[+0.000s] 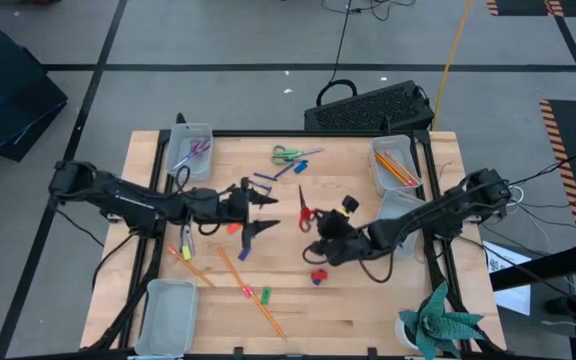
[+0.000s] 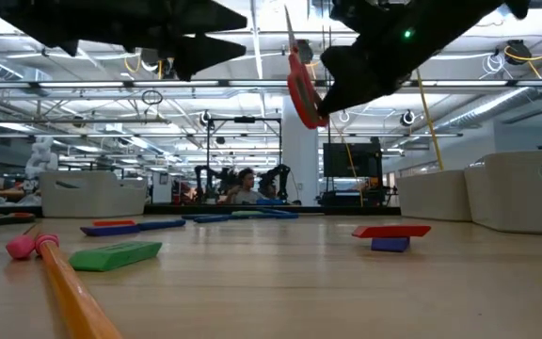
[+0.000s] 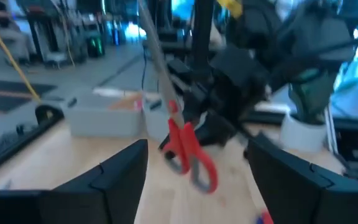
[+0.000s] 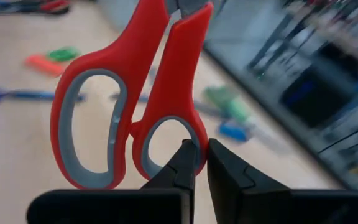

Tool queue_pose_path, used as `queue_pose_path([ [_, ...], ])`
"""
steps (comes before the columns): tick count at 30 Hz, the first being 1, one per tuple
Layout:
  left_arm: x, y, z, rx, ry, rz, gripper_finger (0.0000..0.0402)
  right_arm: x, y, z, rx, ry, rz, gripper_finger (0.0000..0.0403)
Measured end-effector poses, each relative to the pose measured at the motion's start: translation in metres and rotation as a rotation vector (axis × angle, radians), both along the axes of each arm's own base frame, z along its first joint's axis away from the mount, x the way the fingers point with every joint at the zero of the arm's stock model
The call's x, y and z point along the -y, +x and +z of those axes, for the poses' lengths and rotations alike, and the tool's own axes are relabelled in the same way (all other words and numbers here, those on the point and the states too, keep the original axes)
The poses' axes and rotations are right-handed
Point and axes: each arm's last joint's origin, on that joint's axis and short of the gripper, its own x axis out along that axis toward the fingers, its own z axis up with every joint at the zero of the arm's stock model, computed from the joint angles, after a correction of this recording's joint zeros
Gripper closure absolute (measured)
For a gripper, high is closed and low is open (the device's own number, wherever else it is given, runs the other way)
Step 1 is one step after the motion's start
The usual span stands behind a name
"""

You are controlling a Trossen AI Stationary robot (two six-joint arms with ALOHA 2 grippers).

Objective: Sort crayons/erasers/pens/pencils in bins
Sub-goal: Put the red scissor into the top left gray bin

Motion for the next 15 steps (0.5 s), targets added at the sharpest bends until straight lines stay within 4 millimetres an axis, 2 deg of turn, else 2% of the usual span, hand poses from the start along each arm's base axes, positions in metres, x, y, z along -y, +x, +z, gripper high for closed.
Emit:
queue_pose_path([
  [3,-0.007,0.006,-0.001,0.059,-0.026,0.037,0.0121,0.008,0.002,-0.002,0.023,-0.104,-0.032,0.0385],
  [7,-0.014,0.016,-0.008,0.099,-0.016,0.077,0.0121,0.017,0.006,0.001,0.067,-0.156,-0.026,0.0385],
  [15,-0.016,0.053,0.001,0.127,-0.002,0.065,0.0121,0.024,0.009,0.006,0.035,-0.245,-0.001,0.0385],
])
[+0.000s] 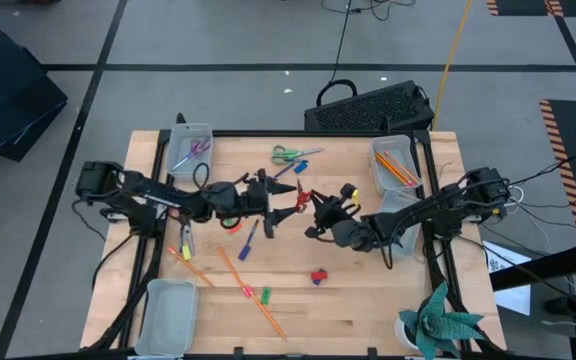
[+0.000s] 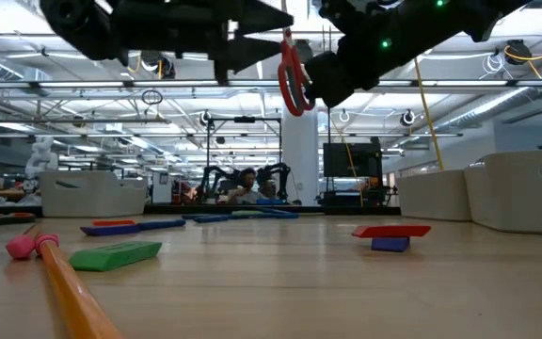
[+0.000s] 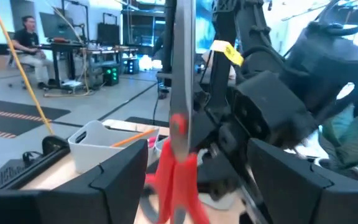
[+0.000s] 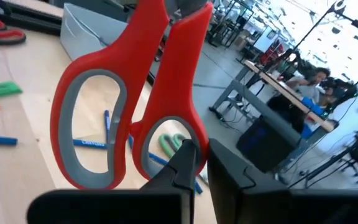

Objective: Sort crayons/erasers/pens/pencils in bins
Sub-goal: Put the red scissor into the top left gray bin

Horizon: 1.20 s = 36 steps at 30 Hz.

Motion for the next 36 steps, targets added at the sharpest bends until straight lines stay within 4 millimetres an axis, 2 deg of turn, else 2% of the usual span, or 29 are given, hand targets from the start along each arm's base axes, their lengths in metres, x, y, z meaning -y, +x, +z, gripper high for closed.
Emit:
queue_pose_path([
  [5,-0.002,0.018,0.000,-0.028,-0.024,0.083,0.0123,0.000,-0.001,0.000,-0.027,-0.031,-0.018,0.0385],
  [8,-0.003,0.023,0.002,-0.059,-0.042,0.116,0.0144,0.000,-0.001,0.000,-0.026,-0.031,-0.017,0.0385],
  [11,-0.004,0.025,0.007,-0.055,-0.064,0.151,0.0191,0.000,-0.001,0.000,-0.028,-0.034,-0.016,0.0385],
  [20,-0.006,0.026,0.011,-0.035,-0.099,0.226,0.0373,0.000,-0.001,0.000,-0.028,-0.035,-0.030,0.0385],
  [24,-0.006,0.026,0.011,-0.035,-0.096,0.231,0.0376,0.000,-0.001,0.000,-0.028,-0.028,-0.016,0.0368],
  [28,-0.006,0.026,0.011,-0.041,-0.089,0.225,0.0373,-0.006,-0.002,0.001,-0.014,-0.016,0.013,0.0320],
  [36,-0.006,0.019,0.023,-0.023,-0.075,0.223,0.0377,-0.038,-0.015,0.016,0.017,-0.021,0.126,0.0223],
])
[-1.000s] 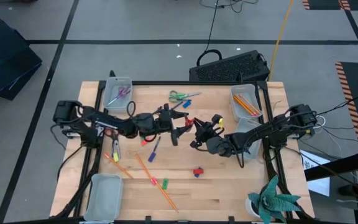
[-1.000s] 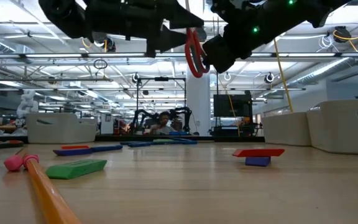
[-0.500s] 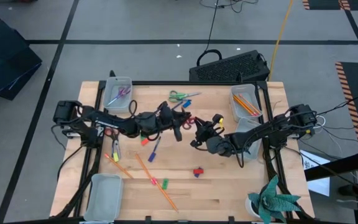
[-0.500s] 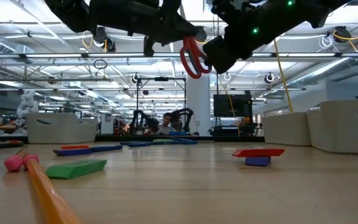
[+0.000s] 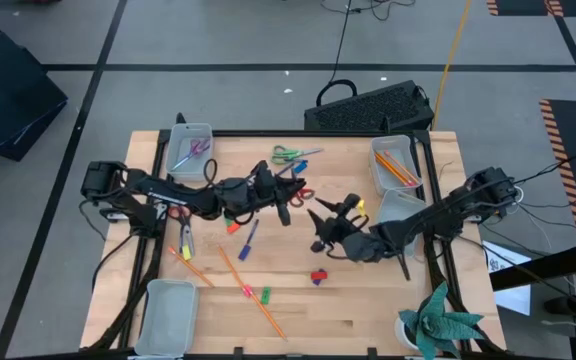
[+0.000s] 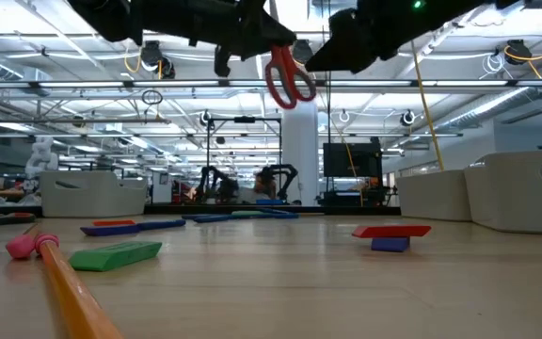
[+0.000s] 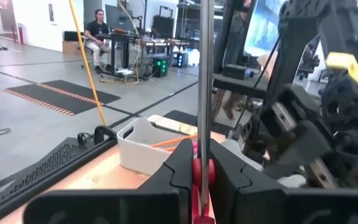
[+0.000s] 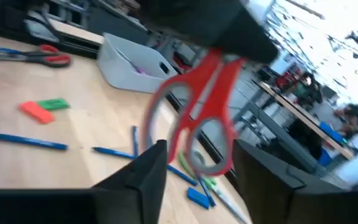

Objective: Sort crayons/erasers/pens/pencils in bins
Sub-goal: Put the red scissor into the top left gray bin

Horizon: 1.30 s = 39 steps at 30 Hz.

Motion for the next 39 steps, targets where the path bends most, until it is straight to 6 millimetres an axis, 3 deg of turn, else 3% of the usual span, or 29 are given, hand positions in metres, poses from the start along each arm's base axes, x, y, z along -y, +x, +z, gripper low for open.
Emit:
queue_pose_path([
  [4,0.004,-0.002,0.007,0.029,0.002,-0.047,0.0377,-0.009,-0.001,0.001,0.005,0.018,0.082,0.0199],
  [12,0.023,-0.004,0.015,0.112,-0.008,-0.155,0.0377,0.003,0.006,0.009,0.080,0.032,0.057,0.0199],
  [18,0.033,-0.005,0.016,0.149,-0.074,-0.114,0.0377,0.017,0.009,0.012,0.094,0.020,-0.009,0.0208],
  [24,0.027,-0.019,0.028,0.069,-0.051,-0.001,0.0377,0.004,0.008,0.018,0.165,0.059,0.087,0.0211],
  [28,0.012,-0.042,0.042,-0.062,0.025,0.153,0.0377,-0.014,0.004,0.019,0.176,0.083,0.200,0.0211],
  [33,-0.010,-0.093,0.051,-0.330,0.075,0.467,0.0377,-0.033,-0.003,0.017,0.172,0.110,0.267,0.0211],
  [39,-0.060,-0.157,0.043,-0.491,-0.142,0.807,0.0377,-0.038,-0.006,0.016,0.178,0.128,0.284,0.0211],
])
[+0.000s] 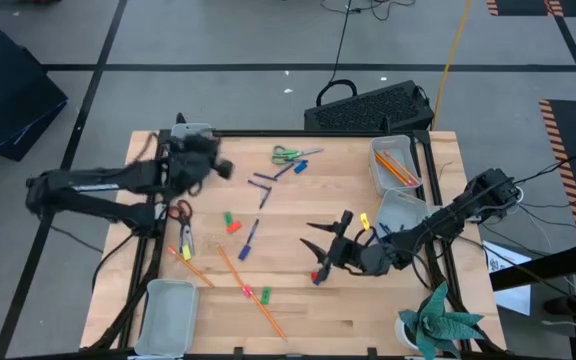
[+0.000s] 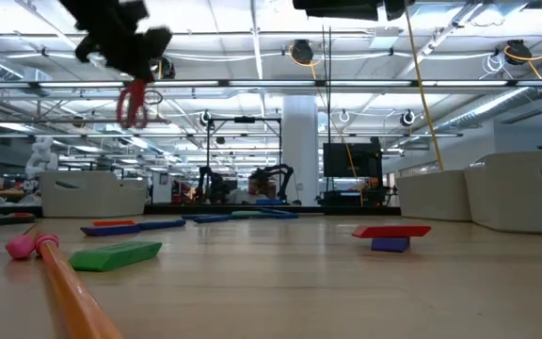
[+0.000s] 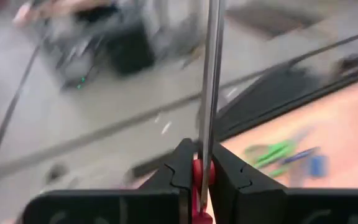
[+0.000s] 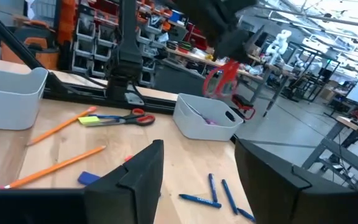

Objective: Sort crayons/erasers/pens/pencils in bins
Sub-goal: Put the red scissor into the top left gray bin

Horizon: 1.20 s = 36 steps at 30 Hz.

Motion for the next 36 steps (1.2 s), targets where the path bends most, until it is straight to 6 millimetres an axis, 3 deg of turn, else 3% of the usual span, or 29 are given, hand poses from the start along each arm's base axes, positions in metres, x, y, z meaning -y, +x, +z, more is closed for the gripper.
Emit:
queue_pose_path([
  [6,-0.059,-0.031,-0.018,-0.036,-0.296,0.123,0.0377,0.008,0.004,0.000,-0.001,0.004,0.001,0.0211],
  [10,-0.090,-0.045,-0.030,-0.188,-0.532,0.226,0.0377,0.014,0.007,0.000,-0.003,0.007,0.008,0.0211],
  [17,-0.131,-0.033,-0.016,-0.435,-0.805,0.295,0.0372,0.021,0.011,-0.001,0.006,0.053,0.035,0.0211],
  [22,-0.159,-0.024,-0.019,-0.610,-0.987,0.388,0.0373,0.023,0.011,-0.006,-0.023,0.080,0.033,0.0211],
  [29,-0.192,-0.014,-0.062,-0.757,-1.111,0.476,0.0372,0.017,0.006,-0.016,-0.100,0.118,0.039,0.0211],
  [36,-0.208,-0.006,-0.096,-0.868,-1.081,0.522,0.0361,0.007,0.002,-0.018,-0.111,0.121,0.069,0.0211],
])
